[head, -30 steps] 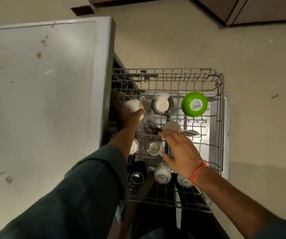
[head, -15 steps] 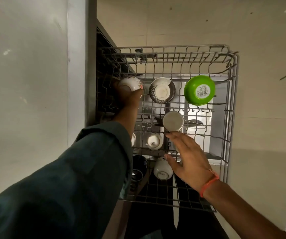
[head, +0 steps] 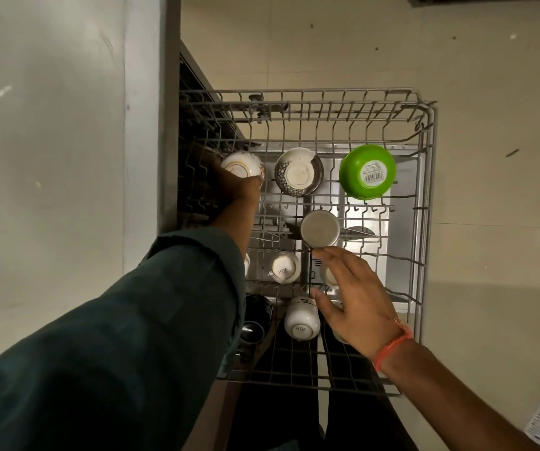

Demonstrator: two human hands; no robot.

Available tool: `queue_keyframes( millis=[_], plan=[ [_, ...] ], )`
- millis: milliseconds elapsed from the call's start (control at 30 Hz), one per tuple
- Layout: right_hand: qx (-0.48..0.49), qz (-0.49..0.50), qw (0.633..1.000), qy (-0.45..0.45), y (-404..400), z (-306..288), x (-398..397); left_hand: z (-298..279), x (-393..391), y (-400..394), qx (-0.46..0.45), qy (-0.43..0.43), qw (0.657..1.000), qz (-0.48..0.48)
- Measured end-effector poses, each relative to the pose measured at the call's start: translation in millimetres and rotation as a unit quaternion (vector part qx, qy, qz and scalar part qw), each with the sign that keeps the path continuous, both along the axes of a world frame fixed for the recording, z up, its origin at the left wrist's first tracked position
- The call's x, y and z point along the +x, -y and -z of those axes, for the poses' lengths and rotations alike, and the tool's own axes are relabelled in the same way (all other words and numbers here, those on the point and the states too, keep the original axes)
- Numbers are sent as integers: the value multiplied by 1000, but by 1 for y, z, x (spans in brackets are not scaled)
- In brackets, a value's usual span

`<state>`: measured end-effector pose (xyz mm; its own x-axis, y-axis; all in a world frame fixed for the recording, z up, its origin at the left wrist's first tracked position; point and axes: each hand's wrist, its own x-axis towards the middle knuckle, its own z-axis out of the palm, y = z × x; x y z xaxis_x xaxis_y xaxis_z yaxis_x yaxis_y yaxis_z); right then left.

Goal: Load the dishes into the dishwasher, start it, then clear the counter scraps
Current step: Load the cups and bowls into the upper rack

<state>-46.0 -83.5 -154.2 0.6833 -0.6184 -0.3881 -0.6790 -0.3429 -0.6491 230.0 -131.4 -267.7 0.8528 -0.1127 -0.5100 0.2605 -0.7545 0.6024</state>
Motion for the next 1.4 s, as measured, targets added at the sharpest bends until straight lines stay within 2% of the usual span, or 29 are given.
queue_keyframes(
  millis=[133, 333, 433, 567, 733, 900, 1133, 1400],
  plan=[
    [-10, 5, 1000, 0, -5, -5, -7, -5, -2, 1, -3, 12, 1000, -15],
    [-22, 16, 1000, -7, -9, -17, -11, -40, -41, -25, -15, 37, 999, 23],
    [-26, 26, 999, -22, -7, -25, -18, -66, -84, -56, -14, 17, 998, 61],
    [-30, 42, 998, -41, -6, -34, -34, -95, -146, -105, -51, -11, 997, 63],
    [-19, 71, 996, -48, -7, -51, -58, -103, -197, -150, -72, -80, 991, 74],
    [24, 122, 991, -39, -8, -72, -83, -114, -205, -163, -95, -139, 983, 72],
    [170, 240, 956, 22, 5, -103, -107, -136, -218, -168, -82, -197, 975, 58],
    [238, 171, 948, 121, 28, -140, -150, -185, -293, -168, -116, -166, 979, 7]
  ],
)
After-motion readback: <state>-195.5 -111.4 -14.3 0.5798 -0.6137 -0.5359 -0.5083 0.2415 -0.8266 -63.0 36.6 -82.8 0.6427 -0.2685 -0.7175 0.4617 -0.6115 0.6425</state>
